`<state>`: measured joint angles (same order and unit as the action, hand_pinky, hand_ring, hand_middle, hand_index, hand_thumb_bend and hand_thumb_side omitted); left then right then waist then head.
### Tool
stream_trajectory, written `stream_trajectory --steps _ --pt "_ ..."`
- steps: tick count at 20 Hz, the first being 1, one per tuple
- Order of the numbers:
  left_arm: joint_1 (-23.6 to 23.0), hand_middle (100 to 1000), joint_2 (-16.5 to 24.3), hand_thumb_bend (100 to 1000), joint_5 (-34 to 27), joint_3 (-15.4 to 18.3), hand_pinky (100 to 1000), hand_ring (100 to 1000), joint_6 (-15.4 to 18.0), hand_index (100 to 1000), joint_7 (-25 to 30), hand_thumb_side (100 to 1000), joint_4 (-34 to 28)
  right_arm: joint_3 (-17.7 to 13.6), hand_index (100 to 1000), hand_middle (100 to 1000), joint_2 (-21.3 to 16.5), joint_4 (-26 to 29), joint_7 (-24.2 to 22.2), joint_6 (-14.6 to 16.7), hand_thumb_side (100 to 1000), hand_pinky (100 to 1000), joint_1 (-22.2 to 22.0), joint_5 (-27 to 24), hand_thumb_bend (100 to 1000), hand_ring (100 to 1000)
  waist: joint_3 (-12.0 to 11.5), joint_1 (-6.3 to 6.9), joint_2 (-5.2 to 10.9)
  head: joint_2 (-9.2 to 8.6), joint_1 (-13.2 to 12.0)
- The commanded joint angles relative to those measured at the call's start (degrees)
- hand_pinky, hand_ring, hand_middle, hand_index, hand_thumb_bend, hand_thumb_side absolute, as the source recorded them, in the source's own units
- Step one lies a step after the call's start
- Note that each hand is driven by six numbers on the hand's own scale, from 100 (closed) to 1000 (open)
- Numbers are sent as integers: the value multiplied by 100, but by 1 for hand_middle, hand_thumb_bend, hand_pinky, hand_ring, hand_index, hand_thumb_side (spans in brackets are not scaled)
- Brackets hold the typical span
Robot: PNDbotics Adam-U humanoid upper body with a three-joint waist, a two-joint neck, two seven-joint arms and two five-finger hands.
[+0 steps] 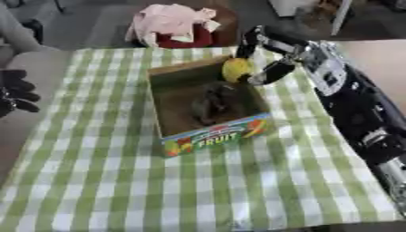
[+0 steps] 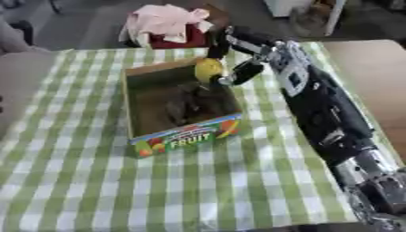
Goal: Pick up objects on the table and place them in the box.
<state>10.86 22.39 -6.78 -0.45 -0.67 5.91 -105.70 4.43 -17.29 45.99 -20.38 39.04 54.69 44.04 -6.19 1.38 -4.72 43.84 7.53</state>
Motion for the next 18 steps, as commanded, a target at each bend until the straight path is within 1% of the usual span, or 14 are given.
stream_trajectory --steps 1,2,4,5,7,10,13,16,18 --pt "85 581 31 100 -35 10 562 602 4 754 32 817 -116 -138 720 575 89 -180 297 -33 326 610 207 450 447 598 -26 20 50 -5 50" --pt "83 581 22 100 -38 11 562 602 2 753 33 817 -117 -149 738 587 118 -208 433 -31 357 613 212 556 451 605 -33 21 46 -6 51" --pt "74 581 7 100 -41 13 565 601 -3 753 32 818 -117 -134 807 626 144 -223 691 -5 436 621 204 735 463 627 -33 18 40 -10 35" --pt "71 581 2 100 -41 14 566 601 -6 753 32 818 -115 -125 814 637 145 -217 801 4 448 623 194 803 466 633 -30 16 38 -13 25" --pt "62 581 -7 100 -41 17 566 601 -7 753 32 819 -115 -103 815 647 119 -168 977 38 449 621 165 860 466 637 -16 10 37 -14 8" --pt "31 580 0 100 -32 29 566 601 -6 753 29 821 -113 -57 807 639 27 17 1130 126 426 618 118 708 463 631 17 -1 42 -1 -12" --pt "-9 579 1 100 -15 51 567 600 -6 753 18 825 -96 35 798 626 -138 398 1137 222 380 610 19 229 459 621 64 -17 44 8 -46" --pt "-57 579 -4 100 16 77 567 600 -5 753 3 828 -61 186 797 624 -402 1028 942 237 338 607 -216 -570 454 620 105 -30 30 13 -95" --pt "-85 579 -6 100 37 93 567 600 1 752 -7 830 -41 236 793 620 -599 1513 751 122 306 602 -445 -1162 450 618 127 -34 19 14 -139"
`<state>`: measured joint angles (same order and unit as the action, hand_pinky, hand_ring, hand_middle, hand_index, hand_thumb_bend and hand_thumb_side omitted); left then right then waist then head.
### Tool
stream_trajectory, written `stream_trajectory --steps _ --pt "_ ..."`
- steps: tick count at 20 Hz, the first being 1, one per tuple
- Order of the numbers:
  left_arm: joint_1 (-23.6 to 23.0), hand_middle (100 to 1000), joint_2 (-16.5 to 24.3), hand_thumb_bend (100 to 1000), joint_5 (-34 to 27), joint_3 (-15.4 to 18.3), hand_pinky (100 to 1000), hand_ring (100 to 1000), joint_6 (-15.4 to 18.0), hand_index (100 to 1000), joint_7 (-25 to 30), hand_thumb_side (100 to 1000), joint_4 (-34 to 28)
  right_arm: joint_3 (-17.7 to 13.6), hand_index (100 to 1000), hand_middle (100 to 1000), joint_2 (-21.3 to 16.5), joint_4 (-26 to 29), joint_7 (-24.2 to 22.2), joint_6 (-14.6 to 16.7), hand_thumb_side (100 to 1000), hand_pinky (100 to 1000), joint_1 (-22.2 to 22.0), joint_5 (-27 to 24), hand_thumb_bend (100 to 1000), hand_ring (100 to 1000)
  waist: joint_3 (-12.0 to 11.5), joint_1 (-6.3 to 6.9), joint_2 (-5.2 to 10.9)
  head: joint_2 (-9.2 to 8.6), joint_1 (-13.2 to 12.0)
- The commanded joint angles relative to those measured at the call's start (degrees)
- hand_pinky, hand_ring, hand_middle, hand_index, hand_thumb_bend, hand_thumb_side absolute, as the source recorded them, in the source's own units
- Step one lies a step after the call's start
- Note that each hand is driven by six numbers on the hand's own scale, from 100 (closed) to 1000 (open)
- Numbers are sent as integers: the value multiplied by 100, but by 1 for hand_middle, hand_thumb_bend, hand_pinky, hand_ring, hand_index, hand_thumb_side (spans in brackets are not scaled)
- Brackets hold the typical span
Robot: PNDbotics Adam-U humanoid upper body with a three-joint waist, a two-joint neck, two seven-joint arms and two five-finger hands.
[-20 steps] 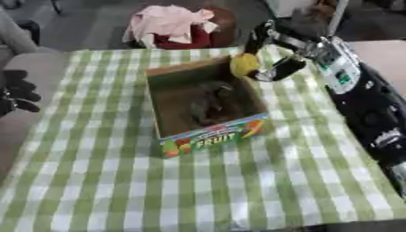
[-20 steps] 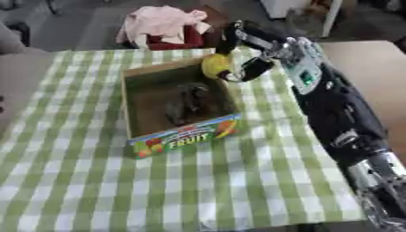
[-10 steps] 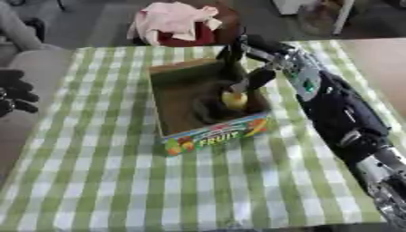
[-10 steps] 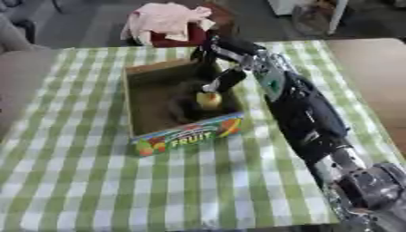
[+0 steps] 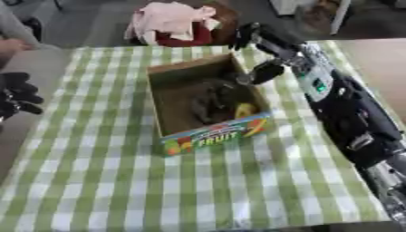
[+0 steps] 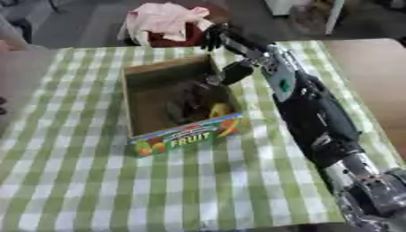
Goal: Pick up objects on the table and place them in the box.
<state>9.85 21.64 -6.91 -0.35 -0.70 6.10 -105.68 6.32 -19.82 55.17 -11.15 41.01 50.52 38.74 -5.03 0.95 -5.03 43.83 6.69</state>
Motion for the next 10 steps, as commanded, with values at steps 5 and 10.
stream_trajectory --steps 5,10 --pt "-53 577 65 100 93 139 567 599 25 751 -67 833 -24 -118 782 606 -773 1920 -662 -835 293 585 -868 -2307 399 606 80 -22 15 11 -150" --pt "-98 574 23 100 128 196 565 595 27 754 -153 834 34 -495 772 591 -917 3009 -1053 -1690 314 568 -1799 -3527 341 593 150 -58 -21 8 -238"
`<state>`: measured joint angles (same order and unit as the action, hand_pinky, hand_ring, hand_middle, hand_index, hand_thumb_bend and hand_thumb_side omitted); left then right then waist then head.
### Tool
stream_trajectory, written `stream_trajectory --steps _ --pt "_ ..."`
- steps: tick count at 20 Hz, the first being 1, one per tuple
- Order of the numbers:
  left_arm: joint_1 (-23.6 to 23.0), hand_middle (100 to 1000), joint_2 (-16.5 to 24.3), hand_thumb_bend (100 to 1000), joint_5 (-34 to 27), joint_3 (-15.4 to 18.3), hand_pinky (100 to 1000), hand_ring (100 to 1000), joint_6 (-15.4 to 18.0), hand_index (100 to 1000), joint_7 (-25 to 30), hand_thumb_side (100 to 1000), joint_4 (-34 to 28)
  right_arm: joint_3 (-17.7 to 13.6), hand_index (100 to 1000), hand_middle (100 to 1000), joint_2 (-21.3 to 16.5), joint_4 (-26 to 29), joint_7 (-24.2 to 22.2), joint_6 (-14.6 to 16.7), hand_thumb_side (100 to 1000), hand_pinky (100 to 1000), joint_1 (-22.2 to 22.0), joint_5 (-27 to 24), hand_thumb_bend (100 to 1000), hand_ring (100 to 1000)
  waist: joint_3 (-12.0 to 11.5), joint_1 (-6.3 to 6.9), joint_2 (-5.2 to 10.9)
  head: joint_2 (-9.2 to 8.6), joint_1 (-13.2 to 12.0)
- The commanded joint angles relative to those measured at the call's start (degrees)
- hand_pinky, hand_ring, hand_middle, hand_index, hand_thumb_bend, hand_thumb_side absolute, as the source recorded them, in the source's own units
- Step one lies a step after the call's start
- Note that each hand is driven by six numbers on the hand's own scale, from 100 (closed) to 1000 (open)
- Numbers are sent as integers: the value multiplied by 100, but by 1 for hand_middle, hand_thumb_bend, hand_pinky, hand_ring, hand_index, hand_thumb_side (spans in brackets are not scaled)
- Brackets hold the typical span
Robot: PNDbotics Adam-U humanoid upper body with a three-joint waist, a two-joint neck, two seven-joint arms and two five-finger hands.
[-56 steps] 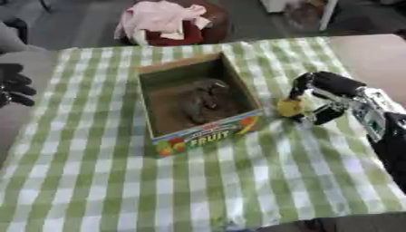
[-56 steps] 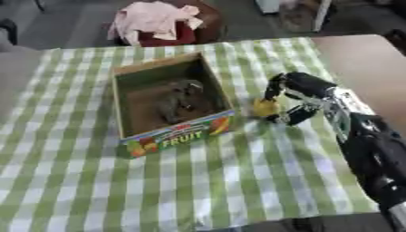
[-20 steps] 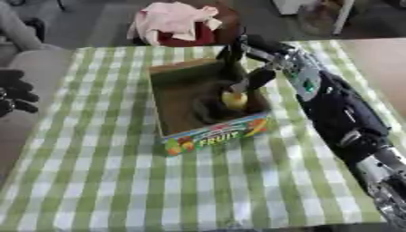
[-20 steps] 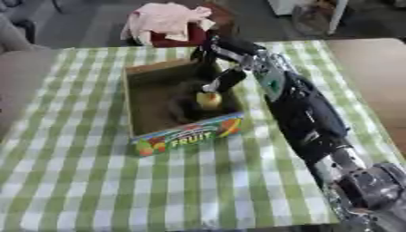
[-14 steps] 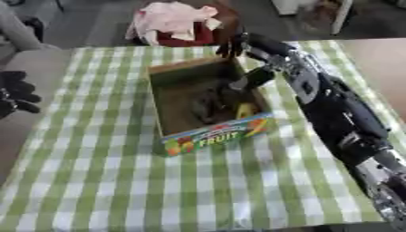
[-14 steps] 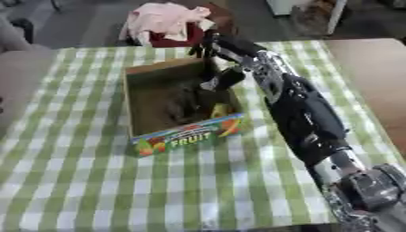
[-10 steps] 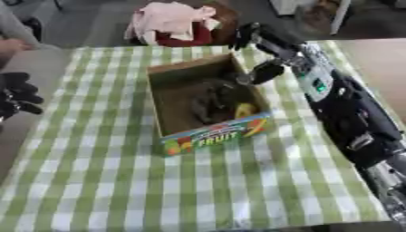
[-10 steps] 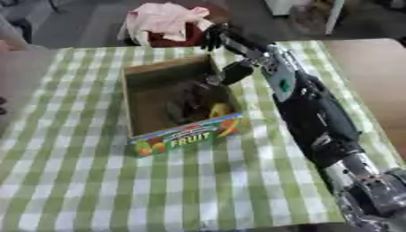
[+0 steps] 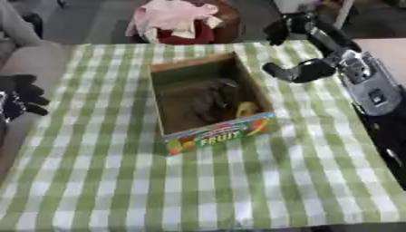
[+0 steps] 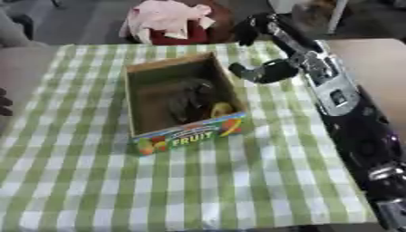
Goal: Pick up objects on the table and place them in the box.
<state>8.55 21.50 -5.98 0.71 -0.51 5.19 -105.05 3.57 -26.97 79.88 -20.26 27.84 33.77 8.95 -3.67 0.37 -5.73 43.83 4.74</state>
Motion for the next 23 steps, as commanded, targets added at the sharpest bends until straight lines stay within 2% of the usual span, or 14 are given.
stream_trajectory --steps 1,5,8,15,23 --pt "17 573 27 100 37 100 565 595 14 754 -83 834 -20 -298 772 590 -196 684 -200 -558 315 568 -286 -747 335 592 23 -3 45 10 -60" --pt "-34 571 -26 100 38 162 564 592 35 751 -172 838 5 -594 762 575 -81 1204 -313 -1086 339 552 -897 -1388 307 578 64 -7 19 -2 -135" --pt "-71 571 -64 100 45 182 564 592 56 752 -191 839 3 -716 759 569 15 1463 -400 -1331 346 548 -1238 -1632 309 573 88 -11 5 -6 -180" --pt "-113 571 -151 100 17 189 565 590 71 752 -183 844 -5 -841 752 559 242 1759 -501 -1612 355 541 -1626 -1800 311 564 105 -14 -9 -11 -190" --pt "-153 569 -178 100 -6 190 566 590 72 753 -168 846 -13 -865 746 555 379 1918 -595 -1787 364 538 -1841 -1927 311 560 107 -21 -16 -2 -194"
